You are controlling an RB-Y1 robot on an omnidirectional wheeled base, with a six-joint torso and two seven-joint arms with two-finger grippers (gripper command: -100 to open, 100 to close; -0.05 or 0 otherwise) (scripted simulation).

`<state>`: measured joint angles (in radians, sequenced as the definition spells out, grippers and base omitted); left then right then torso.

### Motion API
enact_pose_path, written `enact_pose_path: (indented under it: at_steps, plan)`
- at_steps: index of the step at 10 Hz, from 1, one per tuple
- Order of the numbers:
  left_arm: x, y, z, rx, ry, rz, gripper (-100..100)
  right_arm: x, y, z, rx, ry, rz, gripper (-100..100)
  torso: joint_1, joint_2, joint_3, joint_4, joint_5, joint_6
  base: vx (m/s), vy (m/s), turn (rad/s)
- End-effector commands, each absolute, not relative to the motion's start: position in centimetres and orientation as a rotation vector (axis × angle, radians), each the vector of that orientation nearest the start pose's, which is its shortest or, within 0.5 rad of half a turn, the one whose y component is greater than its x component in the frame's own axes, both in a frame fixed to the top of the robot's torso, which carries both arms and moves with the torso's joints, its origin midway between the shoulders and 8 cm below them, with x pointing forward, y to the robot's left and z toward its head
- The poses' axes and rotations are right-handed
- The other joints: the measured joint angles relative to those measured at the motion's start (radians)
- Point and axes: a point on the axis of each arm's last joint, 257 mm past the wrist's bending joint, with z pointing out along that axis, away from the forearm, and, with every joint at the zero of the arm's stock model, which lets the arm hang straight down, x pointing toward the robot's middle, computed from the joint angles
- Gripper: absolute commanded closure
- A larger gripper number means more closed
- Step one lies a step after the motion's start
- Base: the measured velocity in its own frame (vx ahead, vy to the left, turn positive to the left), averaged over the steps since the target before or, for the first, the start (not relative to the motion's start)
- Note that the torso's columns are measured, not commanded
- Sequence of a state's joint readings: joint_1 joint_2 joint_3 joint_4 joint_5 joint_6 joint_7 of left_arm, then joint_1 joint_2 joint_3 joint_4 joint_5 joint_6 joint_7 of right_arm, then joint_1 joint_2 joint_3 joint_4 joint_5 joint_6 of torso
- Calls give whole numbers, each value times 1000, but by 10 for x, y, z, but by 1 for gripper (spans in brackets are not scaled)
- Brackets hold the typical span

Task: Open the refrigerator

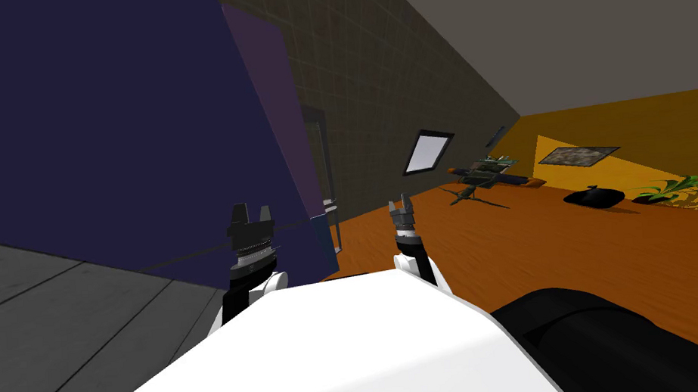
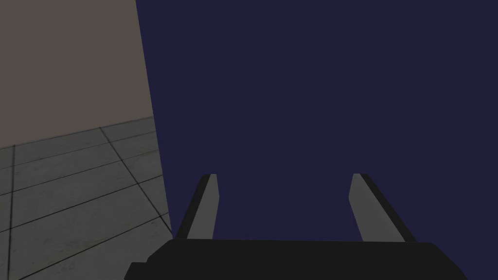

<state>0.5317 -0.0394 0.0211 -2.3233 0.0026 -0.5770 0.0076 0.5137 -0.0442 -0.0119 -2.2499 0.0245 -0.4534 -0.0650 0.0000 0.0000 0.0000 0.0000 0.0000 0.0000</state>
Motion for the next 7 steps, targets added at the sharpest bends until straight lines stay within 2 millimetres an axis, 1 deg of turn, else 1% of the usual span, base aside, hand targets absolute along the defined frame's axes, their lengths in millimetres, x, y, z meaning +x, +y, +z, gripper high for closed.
enact_pose_path:
  at_steps: [1, 3, 7]
  plan:
    - [317, 289, 48, -609, 512, -1294, 0, 356, -282, -3, 710, 705, 1308, 0, 0, 40, -82, 41, 0, 0, 0, 0, 0]
    - [317, 289, 48, -609, 511, -1294, 0, 356, -282, -3, 709, 705, 1308, 0, 0, 175, -351, 176, 0, 0, 0, 0, 0]
    - [317, 289, 48, -609, 511, -1294, 0, 356, -282, -3, 709, 704, 1308, 0, 0, 470, -939, 470, 0, 0, 0, 0, 0]
